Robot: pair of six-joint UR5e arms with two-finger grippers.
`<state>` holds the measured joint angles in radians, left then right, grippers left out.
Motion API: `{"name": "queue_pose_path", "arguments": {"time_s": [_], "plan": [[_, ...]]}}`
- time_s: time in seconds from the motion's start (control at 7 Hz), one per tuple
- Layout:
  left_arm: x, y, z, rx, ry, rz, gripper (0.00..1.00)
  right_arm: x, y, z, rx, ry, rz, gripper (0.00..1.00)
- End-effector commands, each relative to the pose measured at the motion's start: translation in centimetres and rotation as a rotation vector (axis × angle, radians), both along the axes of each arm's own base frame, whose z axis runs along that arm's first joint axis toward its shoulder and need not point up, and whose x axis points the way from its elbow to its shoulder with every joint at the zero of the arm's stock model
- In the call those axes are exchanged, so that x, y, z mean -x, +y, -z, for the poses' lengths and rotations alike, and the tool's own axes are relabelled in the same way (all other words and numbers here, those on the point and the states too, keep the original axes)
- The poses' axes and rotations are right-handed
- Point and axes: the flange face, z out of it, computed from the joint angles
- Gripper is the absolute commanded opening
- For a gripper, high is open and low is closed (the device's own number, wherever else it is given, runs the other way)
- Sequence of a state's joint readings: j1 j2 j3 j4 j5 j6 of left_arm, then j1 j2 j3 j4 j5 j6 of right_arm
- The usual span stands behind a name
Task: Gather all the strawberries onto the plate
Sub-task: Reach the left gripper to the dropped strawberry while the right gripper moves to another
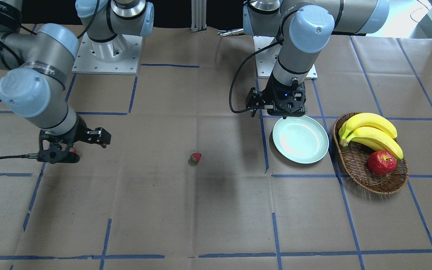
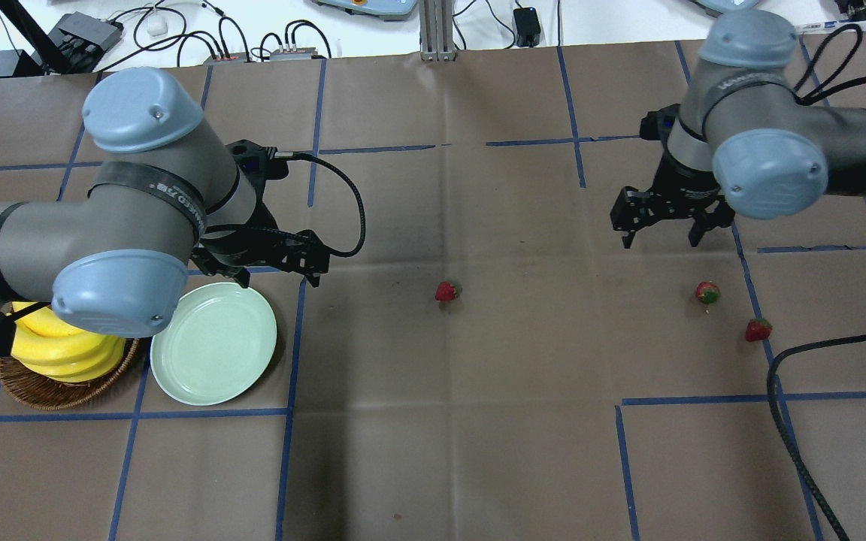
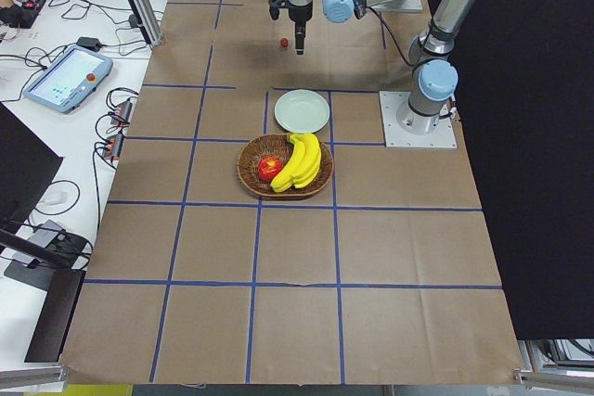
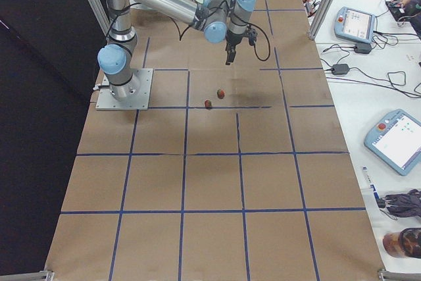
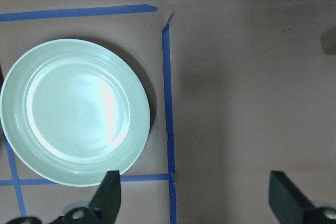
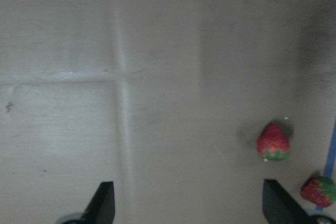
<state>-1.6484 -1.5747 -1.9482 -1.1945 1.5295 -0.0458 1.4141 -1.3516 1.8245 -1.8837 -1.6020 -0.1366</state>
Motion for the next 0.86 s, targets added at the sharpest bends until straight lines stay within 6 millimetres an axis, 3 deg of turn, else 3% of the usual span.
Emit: {"name": "queue_pose_path", "arguments": {"time_s": [0.0, 0.29, 0.43, 0.57, 0.71], "plan": [[4.8, -2.0, 3.7, 0.04, 0.023, -0.015, 1.0, 6.1, 1.5, 3.0, 0.017, -0.011, -0.035, 1.0], [10.0, -3.5, 8.0, 0.059, 0.09, 0.004, 1.0, 5.9, 3.9, 7.3, 0.118, 0.017, -0.052, 1.0], [11.0, -5.1, 8.8, 0.067, 0.148, -0.023, 1.0, 5.9, 4.1, 9.3, 0.083, 0.004, -0.05, 1.0], [12.3, -6.7, 11.7, 0.038, 0.143, -0.008, 1.0, 6.1, 3.6, 10.7, 0.079, 0.005, -0.046, 1.0], [14.8, -8.3, 13.1, 0.05, 0.146, 0.016, 1.0, 6.3, 3.4, 11.1, 0.087, 0.009, -0.046, 1.0]]}}
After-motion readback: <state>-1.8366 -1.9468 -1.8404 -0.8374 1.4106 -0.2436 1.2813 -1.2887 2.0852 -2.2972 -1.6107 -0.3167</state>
